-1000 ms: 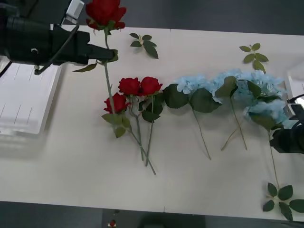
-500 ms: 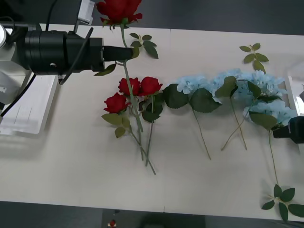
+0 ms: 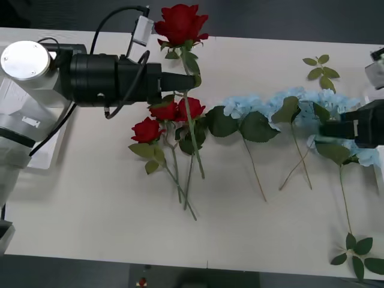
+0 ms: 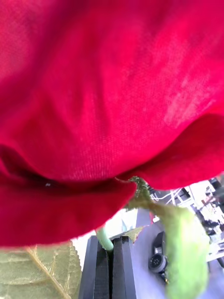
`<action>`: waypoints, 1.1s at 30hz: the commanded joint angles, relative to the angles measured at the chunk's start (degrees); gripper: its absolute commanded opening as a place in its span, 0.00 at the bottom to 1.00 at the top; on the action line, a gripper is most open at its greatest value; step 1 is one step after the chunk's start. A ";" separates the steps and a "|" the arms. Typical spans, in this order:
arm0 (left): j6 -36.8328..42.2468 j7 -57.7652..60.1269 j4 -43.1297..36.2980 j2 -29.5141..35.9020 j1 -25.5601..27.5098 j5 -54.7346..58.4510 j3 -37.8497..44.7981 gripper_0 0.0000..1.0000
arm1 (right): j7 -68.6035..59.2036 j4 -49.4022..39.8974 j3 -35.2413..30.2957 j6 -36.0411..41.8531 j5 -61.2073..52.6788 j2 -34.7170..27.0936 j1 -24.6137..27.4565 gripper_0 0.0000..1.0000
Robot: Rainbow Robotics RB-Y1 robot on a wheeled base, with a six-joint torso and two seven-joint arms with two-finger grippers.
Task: Put the red flowers into the right box and the blue flowers into the left box
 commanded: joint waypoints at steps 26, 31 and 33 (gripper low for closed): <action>-8.67 -1.79 -0.99 -8.87 -4.88 -6.30 -5.94 0.00 | 23.20 -6.51 46.00 -44.13 -26.22 -2.58 -18.73 0.94; -8.67 -1.79 -0.99 -8.87 -4.88 -6.30 -5.94 0.00 | 23.11 -5.71 46.62 -47.12 -27.54 -0.56 -20.40 0.86; -8.67 -1.79 -0.99 -8.87 -4.79 -6.30 -5.94 0.00 | 23.11 -5.54 46.53 -47.64 -27.54 -0.30 -20.76 0.47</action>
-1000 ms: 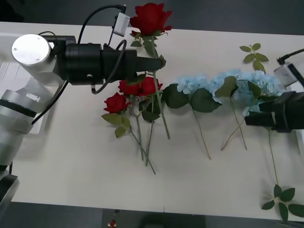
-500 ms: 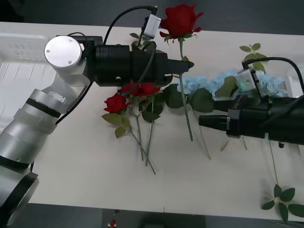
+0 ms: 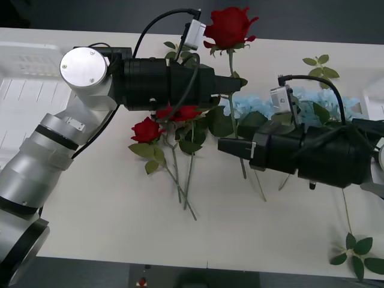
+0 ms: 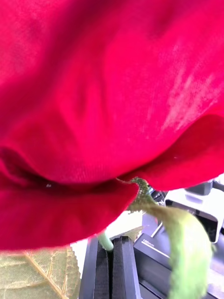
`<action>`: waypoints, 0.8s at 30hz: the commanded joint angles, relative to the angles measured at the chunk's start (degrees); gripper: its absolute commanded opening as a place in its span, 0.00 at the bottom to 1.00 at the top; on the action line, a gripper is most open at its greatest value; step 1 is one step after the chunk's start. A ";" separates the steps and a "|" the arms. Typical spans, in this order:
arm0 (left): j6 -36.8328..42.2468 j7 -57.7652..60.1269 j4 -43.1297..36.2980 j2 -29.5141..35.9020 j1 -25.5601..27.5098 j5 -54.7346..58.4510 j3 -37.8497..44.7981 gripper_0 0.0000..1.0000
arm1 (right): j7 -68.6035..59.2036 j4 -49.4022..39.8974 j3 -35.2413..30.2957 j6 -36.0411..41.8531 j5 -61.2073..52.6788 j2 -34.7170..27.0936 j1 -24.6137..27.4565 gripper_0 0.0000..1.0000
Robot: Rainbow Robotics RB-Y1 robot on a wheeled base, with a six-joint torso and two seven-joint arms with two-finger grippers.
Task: Put the red flowers into the right box and the blue flowers into the left box
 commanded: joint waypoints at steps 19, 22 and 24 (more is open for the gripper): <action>-0.29 -1.80 -1.11 -0.88 -1.57 0.16 0.53 0.00 | 1.24 3.47 -0.78 -1.39 -2.54 1.37 -4.53 0.00; -0.29 -1.80 -1.02 -0.97 -1.57 0.16 0.53 0.00 | 1.24 3.47 -0.78 -1.39 -3.59 1.28 -4.79 0.00; -0.29 -1.80 -1.02 -0.97 -1.57 0.16 0.53 0.00 | 1.41 3.47 -0.78 -1.39 -4.47 1.28 -5.06 0.00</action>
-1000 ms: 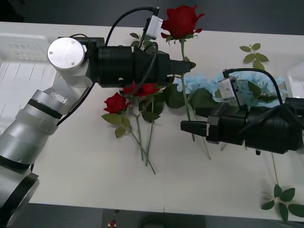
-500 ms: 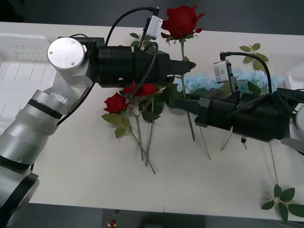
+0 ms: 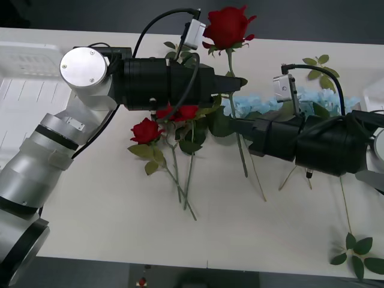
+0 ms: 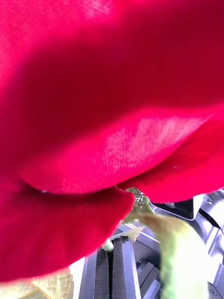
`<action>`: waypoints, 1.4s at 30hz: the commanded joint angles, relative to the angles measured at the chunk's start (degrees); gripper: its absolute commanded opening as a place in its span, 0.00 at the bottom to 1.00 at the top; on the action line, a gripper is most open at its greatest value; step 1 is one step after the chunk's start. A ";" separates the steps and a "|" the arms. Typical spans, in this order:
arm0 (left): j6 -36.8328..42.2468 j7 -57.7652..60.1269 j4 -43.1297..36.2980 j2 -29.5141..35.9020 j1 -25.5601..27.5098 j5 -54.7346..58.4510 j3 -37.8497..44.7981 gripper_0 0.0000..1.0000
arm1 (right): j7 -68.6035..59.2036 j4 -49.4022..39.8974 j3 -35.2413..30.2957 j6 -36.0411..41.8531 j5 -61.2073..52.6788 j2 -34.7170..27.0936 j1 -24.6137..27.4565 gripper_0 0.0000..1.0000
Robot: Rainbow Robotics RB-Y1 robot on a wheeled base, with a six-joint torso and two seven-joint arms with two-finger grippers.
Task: Put the red flowers into the right box and the blue flowers into the left box
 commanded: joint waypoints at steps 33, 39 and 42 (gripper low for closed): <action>0.27 -1.36 -1.11 -0.62 -1.22 1.39 0.44 1.00 | 1.24 0.00 -0.87 -1.57 -6.10 -1.10 -2.94 0.00; 0.36 -1.44 -1.11 -0.62 -1.22 1.83 0.44 1.00 | 1.15 2.46 -4.48 7.05 -15.94 -10.86 -2.94 0.00; 0.36 -1.44 -1.11 -0.09 -1.22 2.80 0.53 1.00 | 0.89 7.20 -8.52 17.07 -18.40 -13.84 -2.77 0.00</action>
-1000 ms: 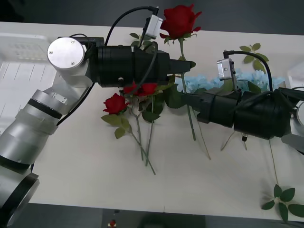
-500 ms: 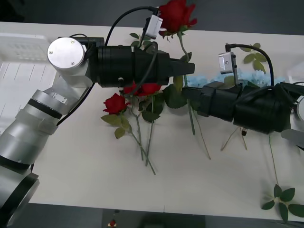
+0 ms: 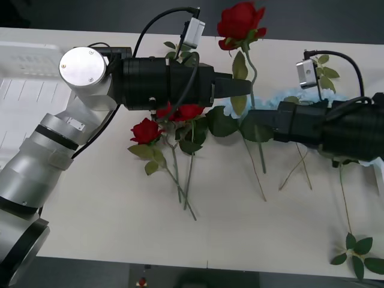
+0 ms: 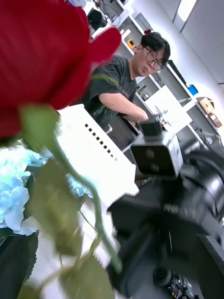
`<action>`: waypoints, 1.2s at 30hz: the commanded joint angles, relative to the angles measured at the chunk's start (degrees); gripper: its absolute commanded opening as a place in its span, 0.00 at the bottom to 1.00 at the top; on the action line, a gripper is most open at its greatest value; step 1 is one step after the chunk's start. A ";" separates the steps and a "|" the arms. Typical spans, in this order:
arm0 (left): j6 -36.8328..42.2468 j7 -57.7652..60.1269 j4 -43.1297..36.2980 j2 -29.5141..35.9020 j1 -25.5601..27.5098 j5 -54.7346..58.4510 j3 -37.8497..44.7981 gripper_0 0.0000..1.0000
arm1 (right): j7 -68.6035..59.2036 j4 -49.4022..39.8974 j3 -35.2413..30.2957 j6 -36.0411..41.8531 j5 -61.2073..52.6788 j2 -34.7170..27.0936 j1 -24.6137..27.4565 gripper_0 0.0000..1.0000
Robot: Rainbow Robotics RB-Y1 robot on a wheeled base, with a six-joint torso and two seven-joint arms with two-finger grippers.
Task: Put the red flowers into the right box and the blue flowers into the left box
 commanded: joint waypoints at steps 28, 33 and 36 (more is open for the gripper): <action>7.99 13.41 -0.24 26.10 -1.83 -4.65 1.28 1.00 | -43.68 41.98 -40.44 73.62 30.90 -13.80 -1.85 0.00; 13.18 18.77 -0.24 27.59 -2.27 -12.92 1.28 1.00 | -50.88 40.05 -41.67 71.60 36.79 -13.80 -1.77 0.00; 15.73 20.44 -0.24 27.59 -2.45 -16.34 1.28 1.00 | -51.23 37.15 -41.67 67.21 42.76 -13.27 -0.36 0.00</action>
